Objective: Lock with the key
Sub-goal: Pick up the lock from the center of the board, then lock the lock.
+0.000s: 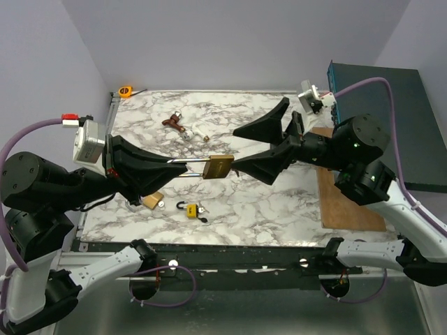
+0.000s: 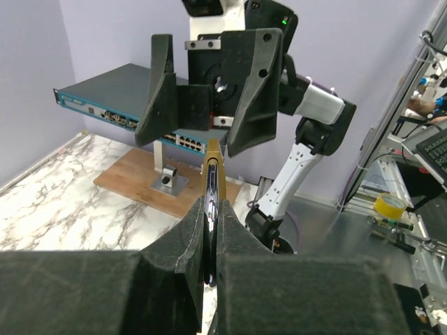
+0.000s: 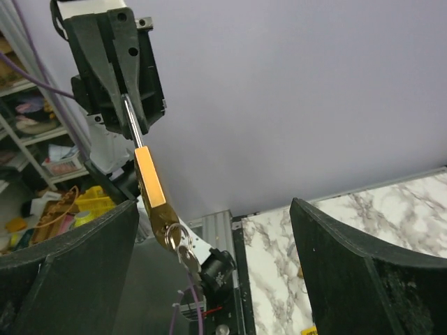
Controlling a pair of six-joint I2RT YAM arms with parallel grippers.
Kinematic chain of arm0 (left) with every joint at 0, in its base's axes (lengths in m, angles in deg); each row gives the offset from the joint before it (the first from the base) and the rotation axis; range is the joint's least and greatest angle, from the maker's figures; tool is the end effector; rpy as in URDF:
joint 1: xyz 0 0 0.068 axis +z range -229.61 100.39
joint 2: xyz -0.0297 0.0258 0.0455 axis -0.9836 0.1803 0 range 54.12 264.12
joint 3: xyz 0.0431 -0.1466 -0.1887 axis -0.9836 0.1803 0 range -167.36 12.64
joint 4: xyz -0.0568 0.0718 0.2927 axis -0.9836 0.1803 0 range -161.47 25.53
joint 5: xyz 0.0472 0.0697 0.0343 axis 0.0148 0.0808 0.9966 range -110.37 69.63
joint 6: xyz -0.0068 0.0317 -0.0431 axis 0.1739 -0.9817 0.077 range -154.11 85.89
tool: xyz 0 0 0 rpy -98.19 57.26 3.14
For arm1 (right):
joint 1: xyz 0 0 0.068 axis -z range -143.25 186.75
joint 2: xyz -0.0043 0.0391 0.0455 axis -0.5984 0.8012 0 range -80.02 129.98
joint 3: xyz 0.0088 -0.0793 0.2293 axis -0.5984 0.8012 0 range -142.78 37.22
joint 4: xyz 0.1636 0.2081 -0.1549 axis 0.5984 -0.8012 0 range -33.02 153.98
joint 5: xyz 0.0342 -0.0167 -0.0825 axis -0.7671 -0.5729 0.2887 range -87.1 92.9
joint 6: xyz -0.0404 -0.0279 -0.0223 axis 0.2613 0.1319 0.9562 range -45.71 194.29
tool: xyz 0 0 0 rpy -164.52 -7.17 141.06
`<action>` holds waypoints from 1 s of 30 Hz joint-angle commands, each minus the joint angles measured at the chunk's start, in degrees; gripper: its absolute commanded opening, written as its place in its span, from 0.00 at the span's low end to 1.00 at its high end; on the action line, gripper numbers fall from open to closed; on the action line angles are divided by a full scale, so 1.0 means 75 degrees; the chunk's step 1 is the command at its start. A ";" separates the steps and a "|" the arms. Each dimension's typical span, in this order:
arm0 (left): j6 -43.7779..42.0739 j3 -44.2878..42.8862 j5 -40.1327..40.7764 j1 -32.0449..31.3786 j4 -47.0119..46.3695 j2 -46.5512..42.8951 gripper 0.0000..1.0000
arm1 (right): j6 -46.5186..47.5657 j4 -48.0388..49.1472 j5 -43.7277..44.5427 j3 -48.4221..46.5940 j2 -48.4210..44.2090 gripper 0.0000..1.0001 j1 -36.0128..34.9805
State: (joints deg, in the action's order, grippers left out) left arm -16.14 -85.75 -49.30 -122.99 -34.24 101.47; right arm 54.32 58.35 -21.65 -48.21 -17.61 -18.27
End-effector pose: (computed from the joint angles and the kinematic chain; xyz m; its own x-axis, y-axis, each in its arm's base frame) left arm 0.0621 -0.0824 0.5752 -0.1259 -0.2526 -0.9593 0.9501 0.2476 -0.1899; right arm 0.1366 0.2212 0.5213 -0.1712 0.2974 -0.9393 -0.9726 0.1010 0.2092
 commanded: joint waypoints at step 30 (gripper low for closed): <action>0.1177 0.0461 0.0721 -0.0017 -0.1856 0.0032 0.00 | -0.2230 0.3797 -0.1221 0.1480 0.0245 0.60 -0.0031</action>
State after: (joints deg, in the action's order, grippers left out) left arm -8.33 -82.45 -46.89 -122.99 -41.19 102.72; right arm 39.70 82.90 -30.04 -38.28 -16.43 -18.27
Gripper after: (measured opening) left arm 0.043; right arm 0.617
